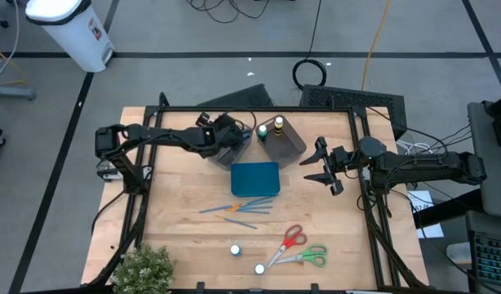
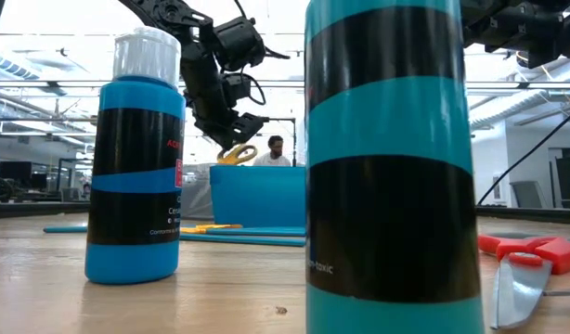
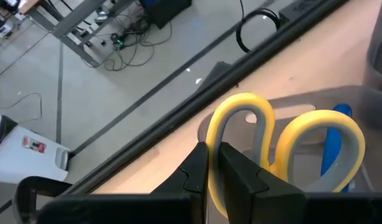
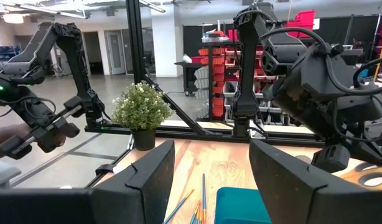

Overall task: Pick & Place Paint Supplies
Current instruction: Put the yellow scissors into the left black bin, then put the blue paint bottle into the right black bin

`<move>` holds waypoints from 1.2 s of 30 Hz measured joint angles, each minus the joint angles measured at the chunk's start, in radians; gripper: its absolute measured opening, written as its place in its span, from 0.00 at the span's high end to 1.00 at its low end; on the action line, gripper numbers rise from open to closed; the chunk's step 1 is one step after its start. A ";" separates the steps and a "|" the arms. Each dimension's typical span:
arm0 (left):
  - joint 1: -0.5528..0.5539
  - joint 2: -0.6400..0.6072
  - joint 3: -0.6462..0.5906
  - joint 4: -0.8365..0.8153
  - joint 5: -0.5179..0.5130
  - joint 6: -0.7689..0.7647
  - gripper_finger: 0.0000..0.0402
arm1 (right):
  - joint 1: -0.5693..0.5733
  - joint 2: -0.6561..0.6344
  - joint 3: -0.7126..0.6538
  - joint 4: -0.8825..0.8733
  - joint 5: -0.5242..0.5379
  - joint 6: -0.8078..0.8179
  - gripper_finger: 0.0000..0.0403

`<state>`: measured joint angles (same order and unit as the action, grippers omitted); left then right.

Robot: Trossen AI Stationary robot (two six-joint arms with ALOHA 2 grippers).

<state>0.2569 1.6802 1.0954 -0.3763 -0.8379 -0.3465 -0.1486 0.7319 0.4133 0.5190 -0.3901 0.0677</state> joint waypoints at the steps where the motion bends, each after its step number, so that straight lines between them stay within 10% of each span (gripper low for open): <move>1: 0.000 0.000 0.000 -0.004 0.000 0.001 0.93 | 0.000 0.000 0.000 0.000 0.000 0.000 0.51; 36: 0.015 0.000 0.000 0.014 0.116 0.064 0.68 | 0.000 0.000 0.000 0.000 0.000 0.000 0.51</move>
<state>0.2722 1.6798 1.0954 -0.3618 -0.7215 -0.2825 -0.1486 0.7319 0.4133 0.5190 -0.3901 0.0677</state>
